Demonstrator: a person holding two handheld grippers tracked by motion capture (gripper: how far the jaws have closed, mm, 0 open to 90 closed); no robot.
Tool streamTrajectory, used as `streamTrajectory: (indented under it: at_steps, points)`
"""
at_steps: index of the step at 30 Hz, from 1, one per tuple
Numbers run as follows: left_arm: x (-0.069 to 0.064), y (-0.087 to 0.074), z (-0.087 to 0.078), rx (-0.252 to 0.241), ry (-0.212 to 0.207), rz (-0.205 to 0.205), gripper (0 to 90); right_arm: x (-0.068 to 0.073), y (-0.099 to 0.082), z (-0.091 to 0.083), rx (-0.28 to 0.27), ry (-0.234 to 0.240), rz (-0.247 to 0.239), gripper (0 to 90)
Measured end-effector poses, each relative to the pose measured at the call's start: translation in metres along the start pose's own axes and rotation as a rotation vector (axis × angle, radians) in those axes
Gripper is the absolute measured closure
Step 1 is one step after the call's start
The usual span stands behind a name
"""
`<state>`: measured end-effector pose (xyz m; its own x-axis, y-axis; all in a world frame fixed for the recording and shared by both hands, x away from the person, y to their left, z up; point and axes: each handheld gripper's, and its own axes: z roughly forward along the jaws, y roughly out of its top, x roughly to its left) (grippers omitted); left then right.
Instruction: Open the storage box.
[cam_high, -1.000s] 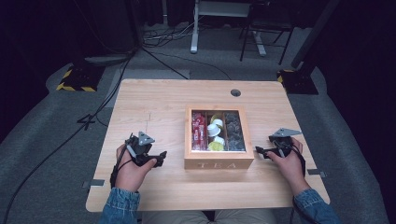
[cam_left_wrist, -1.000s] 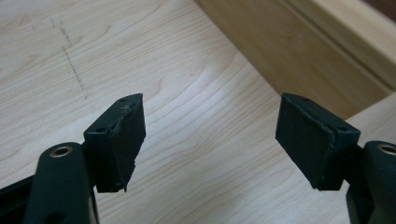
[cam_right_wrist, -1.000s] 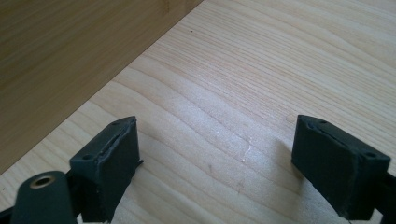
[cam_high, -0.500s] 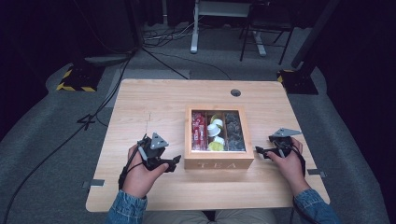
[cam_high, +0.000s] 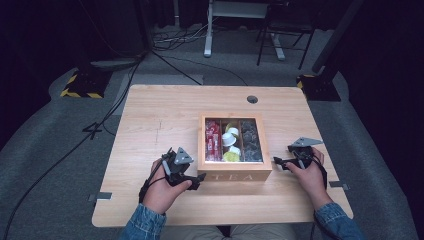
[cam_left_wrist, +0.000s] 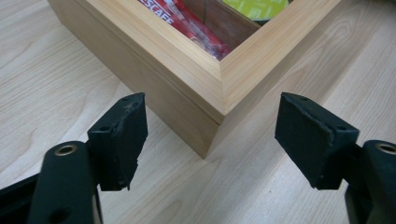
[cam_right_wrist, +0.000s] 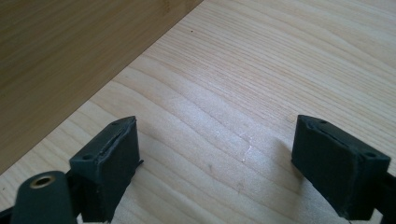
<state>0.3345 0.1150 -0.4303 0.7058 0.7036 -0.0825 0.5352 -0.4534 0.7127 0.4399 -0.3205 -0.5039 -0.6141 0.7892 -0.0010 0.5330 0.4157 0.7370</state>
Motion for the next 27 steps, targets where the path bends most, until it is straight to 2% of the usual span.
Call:
streamTrajectory:
  at_steps: [5, 6, 9, 17, 20, 24, 26, 27]
  points:
    - [-0.003, -0.002, 0.009, 0.028, -0.001, 0.018, 39.2, 0.000, 0.000, 0.000, 0.001, 0.006, -0.009, 15.1]
    - [-0.003, -0.002, 0.009, 0.030, -0.001, 0.017, 39.2, 0.000, 0.000, 0.000, 0.001, 0.006, -0.009, 15.1]
    - [-0.003, -0.003, 0.011, 0.025, 0.000, 0.012, 52.6, 0.001, 0.000, 0.000, 0.001, 0.008, -0.009, 15.1]
    - [-0.003, -0.002, 0.009, 0.040, 0.013, 0.028, 58.8, 0.001, 0.000, 0.000, 0.002, 0.011, -0.014, 15.4]
    - [-0.005, 0.000, 0.008, 0.045, 0.031, 0.062, 61.4, 0.001, -0.001, -0.001, 0.000, 0.017, -0.017, 16.6]
    - [-0.005, 0.001, 0.008, 0.044, 0.034, 0.071, 61.4, 0.003, -0.001, -0.003, 0.007, 0.013, -0.011, 19.9]
    - [-0.005, 0.001, 0.008, 0.042, 0.033, 0.069, 61.5, 0.005, 0.004, -0.012, 0.047, 0.039, -0.050, 23.9]
    - [-0.005, 0.001, 0.008, 0.042, 0.034, 0.069, 61.5, 0.005, 0.006, -0.015, 0.044, 0.040, -0.053, 22.9]
